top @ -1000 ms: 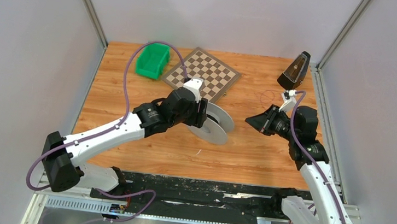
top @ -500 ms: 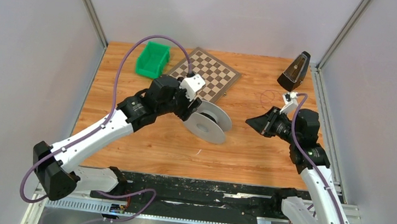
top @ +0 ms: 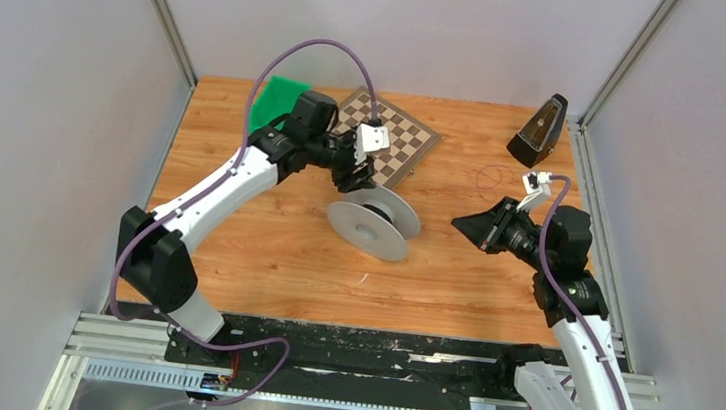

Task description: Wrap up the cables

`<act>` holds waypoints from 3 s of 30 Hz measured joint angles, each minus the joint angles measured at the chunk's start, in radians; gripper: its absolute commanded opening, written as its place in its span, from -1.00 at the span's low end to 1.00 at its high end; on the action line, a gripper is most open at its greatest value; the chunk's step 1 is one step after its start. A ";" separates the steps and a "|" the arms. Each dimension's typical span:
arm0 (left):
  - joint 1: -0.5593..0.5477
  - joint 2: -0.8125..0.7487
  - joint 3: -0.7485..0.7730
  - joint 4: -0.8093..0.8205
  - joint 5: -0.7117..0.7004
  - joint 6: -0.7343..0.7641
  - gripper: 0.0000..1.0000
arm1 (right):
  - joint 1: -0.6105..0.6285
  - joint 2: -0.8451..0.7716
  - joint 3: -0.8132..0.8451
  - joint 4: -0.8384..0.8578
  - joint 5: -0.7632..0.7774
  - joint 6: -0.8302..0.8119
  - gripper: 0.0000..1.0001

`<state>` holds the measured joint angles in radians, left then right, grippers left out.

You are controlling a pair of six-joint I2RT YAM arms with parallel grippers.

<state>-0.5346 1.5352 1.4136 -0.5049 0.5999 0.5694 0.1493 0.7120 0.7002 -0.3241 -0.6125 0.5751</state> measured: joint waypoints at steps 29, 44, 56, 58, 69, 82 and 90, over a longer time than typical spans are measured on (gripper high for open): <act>-0.096 -0.205 -0.336 0.066 -0.045 -0.130 -0.55 | 0.034 0.050 0.001 0.000 0.033 0.085 -1.00; -0.122 -0.316 -0.470 0.238 -0.333 -0.540 -1.00 | 0.390 0.278 0.130 0.063 0.319 0.154 -1.00; -0.139 -0.282 -0.499 0.371 -0.504 -0.739 -0.49 | 0.491 0.498 0.275 0.154 0.477 0.166 -1.00; -0.140 -0.282 -0.504 0.381 -0.504 -0.750 -0.40 | 0.507 0.524 0.293 0.164 0.492 0.166 -1.00; -0.145 -0.283 -0.510 0.400 -0.505 -0.776 -0.09 | 0.558 0.613 0.322 0.179 0.556 0.177 -1.00; -0.145 -0.306 -0.498 0.410 -0.489 -0.761 -0.17 | 0.561 0.614 0.322 0.180 0.613 0.189 -1.00; -0.145 -0.311 -0.491 0.378 -0.476 -0.726 -0.47 | 0.561 0.614 0.319 0.181 0.631 0.206 -1.00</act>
<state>-0.6792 1.2247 0.9222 -0.1265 0.1234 -0.1562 0.7101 1.3262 1.0191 -0.1432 0.0185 0.7811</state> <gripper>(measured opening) 0.349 0.003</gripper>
